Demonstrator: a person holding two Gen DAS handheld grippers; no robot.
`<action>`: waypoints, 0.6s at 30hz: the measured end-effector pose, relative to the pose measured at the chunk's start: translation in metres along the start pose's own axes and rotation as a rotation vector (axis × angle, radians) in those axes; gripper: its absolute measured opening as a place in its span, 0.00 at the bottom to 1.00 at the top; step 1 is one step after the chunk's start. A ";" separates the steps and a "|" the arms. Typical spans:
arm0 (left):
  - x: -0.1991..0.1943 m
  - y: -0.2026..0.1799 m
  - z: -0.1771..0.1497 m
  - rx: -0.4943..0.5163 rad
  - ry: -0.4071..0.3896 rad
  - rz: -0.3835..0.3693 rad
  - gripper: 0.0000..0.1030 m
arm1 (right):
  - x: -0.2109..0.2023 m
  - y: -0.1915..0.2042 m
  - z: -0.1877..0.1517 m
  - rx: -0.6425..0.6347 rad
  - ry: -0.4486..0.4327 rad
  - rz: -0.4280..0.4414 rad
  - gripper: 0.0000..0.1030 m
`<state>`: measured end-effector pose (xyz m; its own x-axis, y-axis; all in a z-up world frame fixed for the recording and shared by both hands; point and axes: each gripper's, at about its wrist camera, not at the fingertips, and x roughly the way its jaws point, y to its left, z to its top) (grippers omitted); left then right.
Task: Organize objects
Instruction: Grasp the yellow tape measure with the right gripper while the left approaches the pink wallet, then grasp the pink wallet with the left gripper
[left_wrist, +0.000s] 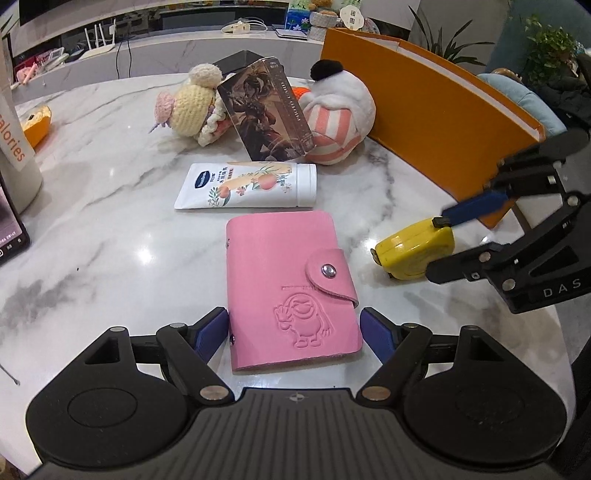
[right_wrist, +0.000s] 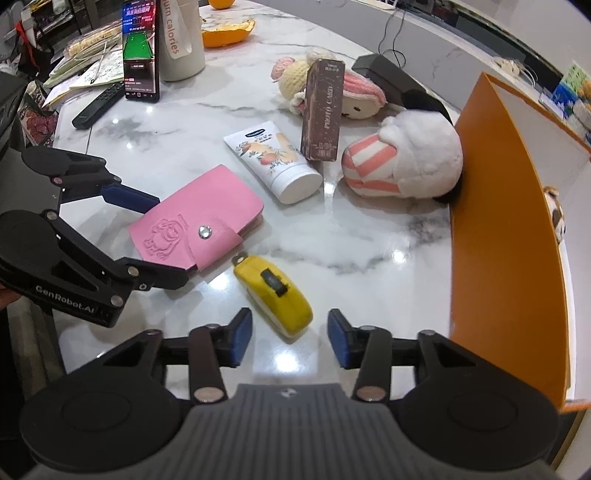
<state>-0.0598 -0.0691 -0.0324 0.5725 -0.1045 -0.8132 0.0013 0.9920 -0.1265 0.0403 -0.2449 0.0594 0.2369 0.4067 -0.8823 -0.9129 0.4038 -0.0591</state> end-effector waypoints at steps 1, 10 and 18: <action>0.000 -0.001 0.000 0.003 -0.002 0.003 0.89 | 0.001 0.001 0.002 -0.023 -0.010 -0.002 0.54; 0.006 -0.006 0.005 0.033 -0.003 0.030 0.91 | 0.020 0.008 0.011 -0.144 0.034 0.063 0.48; 0.015 -0.015 0.012 0.052 -0.028 0.071 0.95 | 0.022 0.012 0.008 -0.151 0.055 0.070 0.34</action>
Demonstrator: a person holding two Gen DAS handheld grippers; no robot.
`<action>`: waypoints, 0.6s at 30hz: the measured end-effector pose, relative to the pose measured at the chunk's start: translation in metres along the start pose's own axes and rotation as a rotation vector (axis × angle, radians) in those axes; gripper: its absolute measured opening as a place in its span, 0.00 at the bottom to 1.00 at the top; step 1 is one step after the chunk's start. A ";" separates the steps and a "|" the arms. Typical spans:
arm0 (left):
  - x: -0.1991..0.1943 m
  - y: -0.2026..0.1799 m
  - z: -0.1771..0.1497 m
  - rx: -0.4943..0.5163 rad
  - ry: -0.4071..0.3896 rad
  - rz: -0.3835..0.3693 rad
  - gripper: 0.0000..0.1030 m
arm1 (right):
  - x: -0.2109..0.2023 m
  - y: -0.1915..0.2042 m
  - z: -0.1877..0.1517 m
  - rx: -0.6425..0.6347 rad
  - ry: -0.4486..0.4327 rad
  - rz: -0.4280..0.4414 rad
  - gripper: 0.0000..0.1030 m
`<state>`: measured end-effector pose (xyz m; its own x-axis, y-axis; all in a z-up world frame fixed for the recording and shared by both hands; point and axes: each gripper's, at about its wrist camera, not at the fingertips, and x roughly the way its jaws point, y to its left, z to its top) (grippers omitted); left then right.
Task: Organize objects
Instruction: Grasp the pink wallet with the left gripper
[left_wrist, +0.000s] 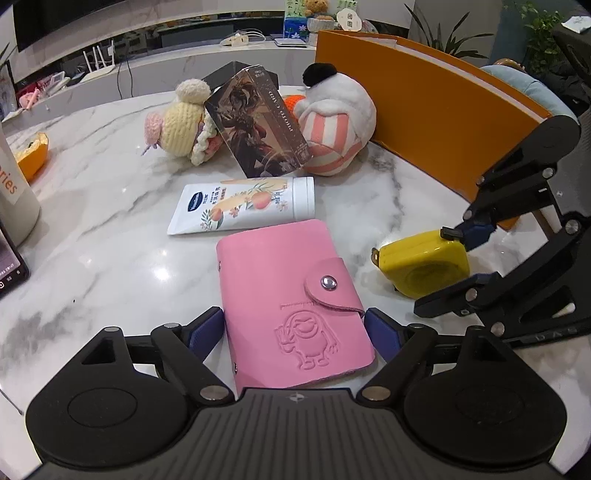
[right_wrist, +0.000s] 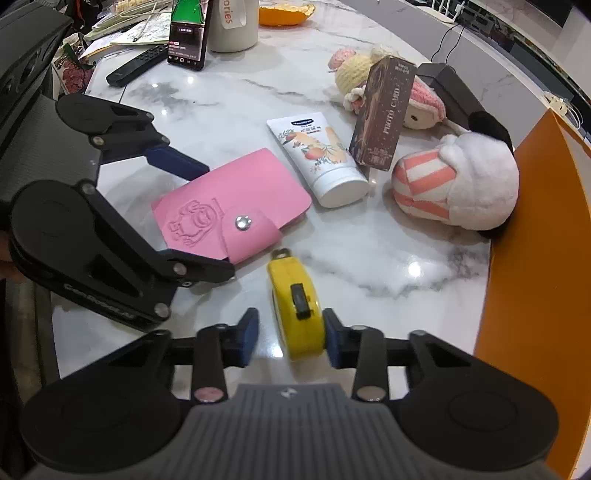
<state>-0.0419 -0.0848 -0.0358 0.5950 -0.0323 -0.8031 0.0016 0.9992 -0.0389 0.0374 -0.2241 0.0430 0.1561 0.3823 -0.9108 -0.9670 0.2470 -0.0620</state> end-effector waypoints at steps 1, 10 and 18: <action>0.001 -0.001 0.001 -0.005 0.002 0.006 0.95 | 0.000 0.000 0.000 0.004 0.002 -0.002 0.34; 0.005 -0.004 0.003 -0.081 -0.042 0.050 0.95 | -0.001 -0.012 -0.002 0.108 0.024 -0.011 0.24; 0.012 -0.010 0.006 -0.026 -0.045 0.072 0.98 | 0.003 -0.009 -0.002 0.113 0.021 -0.006 0.26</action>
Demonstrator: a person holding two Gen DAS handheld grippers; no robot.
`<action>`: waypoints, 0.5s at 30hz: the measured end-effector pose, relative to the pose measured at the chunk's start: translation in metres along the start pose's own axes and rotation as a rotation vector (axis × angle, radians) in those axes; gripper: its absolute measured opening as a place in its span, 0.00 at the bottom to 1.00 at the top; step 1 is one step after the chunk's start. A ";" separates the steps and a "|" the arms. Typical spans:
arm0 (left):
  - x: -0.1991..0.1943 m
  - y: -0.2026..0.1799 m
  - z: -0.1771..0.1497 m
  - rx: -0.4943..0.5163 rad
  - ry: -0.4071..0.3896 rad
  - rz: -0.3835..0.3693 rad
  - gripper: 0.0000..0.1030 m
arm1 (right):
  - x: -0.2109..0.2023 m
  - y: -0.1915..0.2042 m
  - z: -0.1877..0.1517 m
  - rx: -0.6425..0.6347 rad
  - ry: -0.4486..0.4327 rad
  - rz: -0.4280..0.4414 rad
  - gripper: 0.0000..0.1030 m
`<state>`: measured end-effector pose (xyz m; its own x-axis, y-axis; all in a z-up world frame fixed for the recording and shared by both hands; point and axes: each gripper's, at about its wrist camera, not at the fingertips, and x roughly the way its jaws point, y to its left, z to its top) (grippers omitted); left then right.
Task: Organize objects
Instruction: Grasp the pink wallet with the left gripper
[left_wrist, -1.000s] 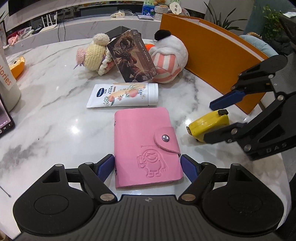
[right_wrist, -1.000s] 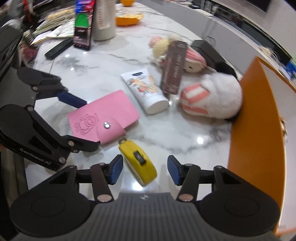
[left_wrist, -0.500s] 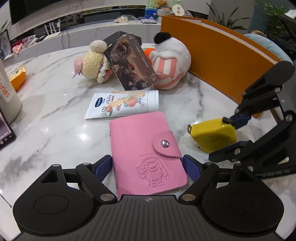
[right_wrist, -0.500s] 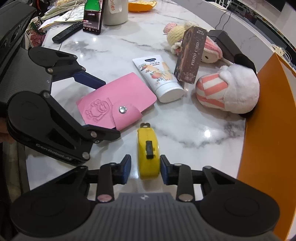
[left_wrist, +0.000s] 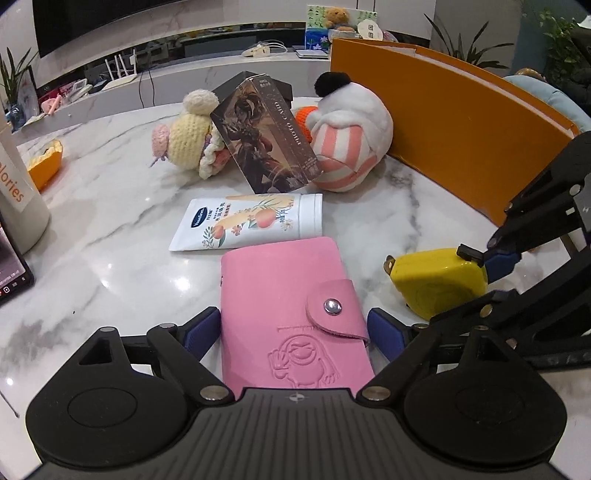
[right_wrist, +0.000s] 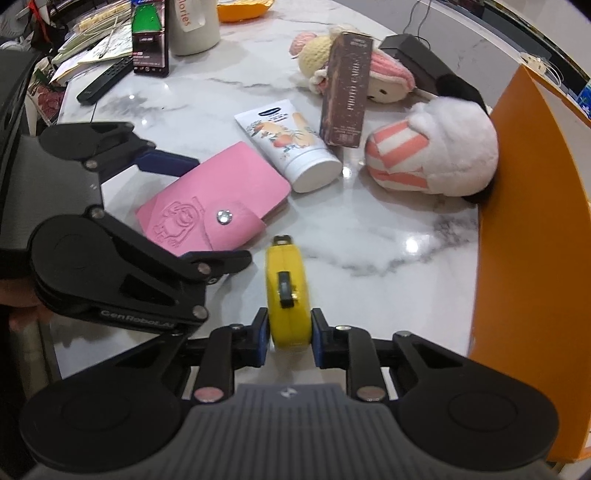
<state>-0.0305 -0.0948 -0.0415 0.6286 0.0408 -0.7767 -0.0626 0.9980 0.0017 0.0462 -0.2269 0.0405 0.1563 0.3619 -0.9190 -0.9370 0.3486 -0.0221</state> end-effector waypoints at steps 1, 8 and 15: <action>0.000 0.000 0.000 0.002 -0.003 0.001 0.95 | 0.000 0.001 0.001 -0.003 -0.003 0.000 0.26; -0.005 0.008 -0.003 -0.014 -0.005 -0.018 0.93 | 0.001 0.001 0.004 0.026 -0.018 -0.008 0.26; -0.009 0.016 -0.003 -0.042 0.007 -0.038 0.92 | -0.004 -0.005 0.006 0.080 -0.044 0.007 0.21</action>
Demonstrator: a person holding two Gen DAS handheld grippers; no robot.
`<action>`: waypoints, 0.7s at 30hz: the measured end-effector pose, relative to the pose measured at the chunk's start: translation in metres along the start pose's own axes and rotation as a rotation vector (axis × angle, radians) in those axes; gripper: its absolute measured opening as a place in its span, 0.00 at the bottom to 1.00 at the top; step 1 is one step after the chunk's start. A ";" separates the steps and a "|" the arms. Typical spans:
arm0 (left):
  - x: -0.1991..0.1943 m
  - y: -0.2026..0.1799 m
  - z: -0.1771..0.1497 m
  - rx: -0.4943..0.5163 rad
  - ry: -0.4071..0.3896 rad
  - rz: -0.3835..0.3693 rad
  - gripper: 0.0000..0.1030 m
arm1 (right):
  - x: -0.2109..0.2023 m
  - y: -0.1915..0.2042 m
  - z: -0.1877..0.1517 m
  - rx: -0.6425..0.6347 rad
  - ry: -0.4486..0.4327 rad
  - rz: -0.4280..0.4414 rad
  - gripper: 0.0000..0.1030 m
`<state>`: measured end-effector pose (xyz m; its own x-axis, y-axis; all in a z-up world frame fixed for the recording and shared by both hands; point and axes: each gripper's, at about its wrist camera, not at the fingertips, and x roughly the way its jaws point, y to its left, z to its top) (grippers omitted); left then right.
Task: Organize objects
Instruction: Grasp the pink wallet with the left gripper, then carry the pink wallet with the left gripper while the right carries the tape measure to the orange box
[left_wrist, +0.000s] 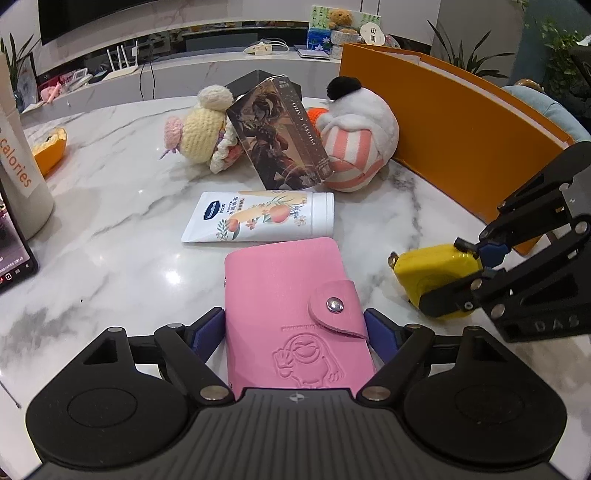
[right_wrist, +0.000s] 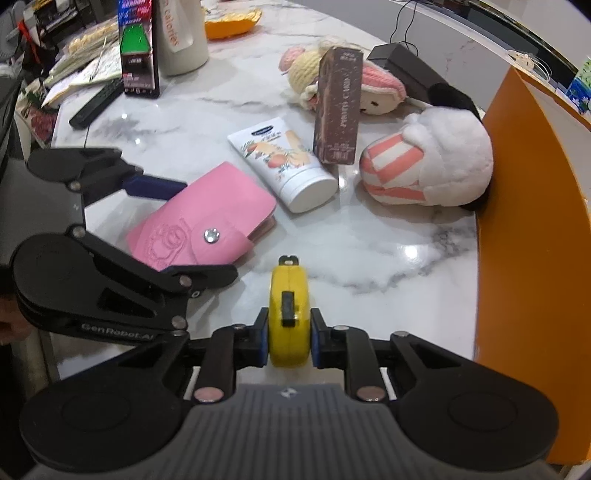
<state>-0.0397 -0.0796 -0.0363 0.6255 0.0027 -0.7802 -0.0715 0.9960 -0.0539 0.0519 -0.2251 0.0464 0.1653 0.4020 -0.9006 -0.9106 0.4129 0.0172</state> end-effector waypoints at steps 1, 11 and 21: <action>-0.001 0.002 0.000 -0.009 0.003 -0.005 0.92 | -0.001 -0.001 0.000 0.007 -0.002 0.002 0.21; -0.011 0.008 0.003 -0.024 -0.001 -0.012 0.91 | -0.013 -0.006 0.005 0.020 -0.045 -0.005 0.21; -0.026 0.010 0.021 -0.007 -0.028 0.000 0.91 | -0.051 -0.033 0.039 0.033 -0.153 -0.054 0.21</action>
<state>-0.0400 -0.0683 -0.0037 0.6468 0.0054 -0.7627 -0.0770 0.9953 -0.0582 0.0881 -0.2273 0.1087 0.2714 0.4976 -0.8238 -0.8863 0.4630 -0.0123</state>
